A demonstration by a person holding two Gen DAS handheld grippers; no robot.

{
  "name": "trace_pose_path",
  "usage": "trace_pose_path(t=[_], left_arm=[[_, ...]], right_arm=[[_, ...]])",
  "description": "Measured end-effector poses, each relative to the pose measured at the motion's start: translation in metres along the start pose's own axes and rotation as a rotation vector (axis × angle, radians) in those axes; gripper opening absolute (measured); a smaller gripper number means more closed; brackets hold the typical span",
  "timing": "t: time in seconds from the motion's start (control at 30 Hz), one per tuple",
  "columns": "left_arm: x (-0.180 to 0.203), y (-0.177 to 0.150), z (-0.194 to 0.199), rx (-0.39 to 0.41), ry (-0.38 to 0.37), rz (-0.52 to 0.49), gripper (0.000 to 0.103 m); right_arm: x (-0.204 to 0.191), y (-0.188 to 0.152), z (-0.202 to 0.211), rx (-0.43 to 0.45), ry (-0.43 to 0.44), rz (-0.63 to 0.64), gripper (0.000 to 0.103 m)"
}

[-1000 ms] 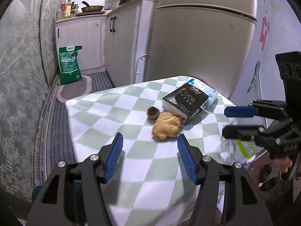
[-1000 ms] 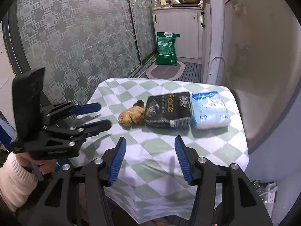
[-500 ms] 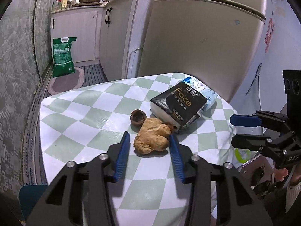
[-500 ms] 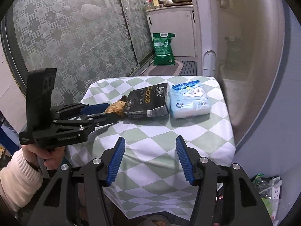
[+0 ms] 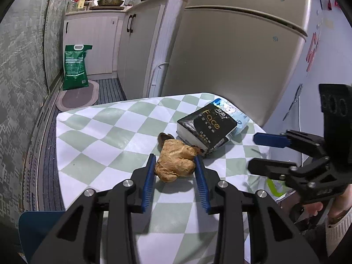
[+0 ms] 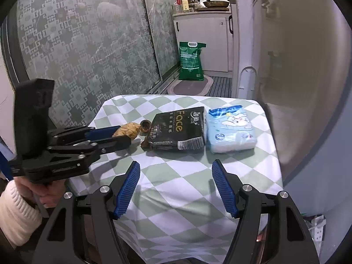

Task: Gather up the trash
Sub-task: 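Grasp the ginger root with the left tool while the right tool grasps the black tissue pack, then carry the ginger over the teal bin and open the left tool while the right tool carries the pack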

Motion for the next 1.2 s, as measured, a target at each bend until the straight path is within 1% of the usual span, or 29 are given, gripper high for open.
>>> trace_pose_path(t=[0.1,0.2,0.37,0.47,0.6,0.97,1.03,1.07,1.2], left_arm=[[-0.002,-0.002,0.006,0.005,-0.001,0.010,0.038],[-0.005,-0.003,0.013,0.014,-0.003,0.011,0.038],[-0.014,-0.004,0.024,0.027,-0.013,0.028,0.038],[-0.017,-0.004,0.030,0.031,-0.016,0.031,0.038],[-0.023,-0.005,0.037,0.043,-0.023,0.037,0.038],[-0.034,-0.010,0.050,0.050,-0.028,0.048,0.038],[-0.037,-0.011,0.054,0.054,-0.027,0.052,0.038],[-0.039,-0.011,0.055,0.056,-0.028,0.054,0.038],[-0.042,-0.013,0.059,0.061,-0.030,0.057,0.037]], right_arm=[[-0.004,0.002,-0.009,-0.006,-0.010,0.013,0.069],[-0.003,0.005,-0.021,-0.008,-0.050,0.017,0.073],[-0.006,0.008,-0.035,-0.014,-0.070,0.004,0.075],[-0.009,0.011,-0.040,-0.010,-0.103,0.023,0.077],[-0.008,0.016,-0.045,-0.002,-0.156,0.045,0.077],[-0.009,0.025,-0.066,-0.020,-0.185,0.066,0.079],[-0.010,0.027,-0.068,-0.016,-0.192,0.064,0.079],[-0.010,0.028,-0.068,-0.015,-0.197,0.062,0.071],[-0.013,0.031,-0.065,-0.018,-0.218,0.071,0.068]])
Point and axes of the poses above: each gripper's, at about its wrist camera, not at the fingertips, and z roughly against the way its jaws point, x to its right, y to its top, the point moved 8 cm from there along -z, roughly the way its jaws point, and after that the axes turned 6 degrees about -z, right-handed, at the moved point
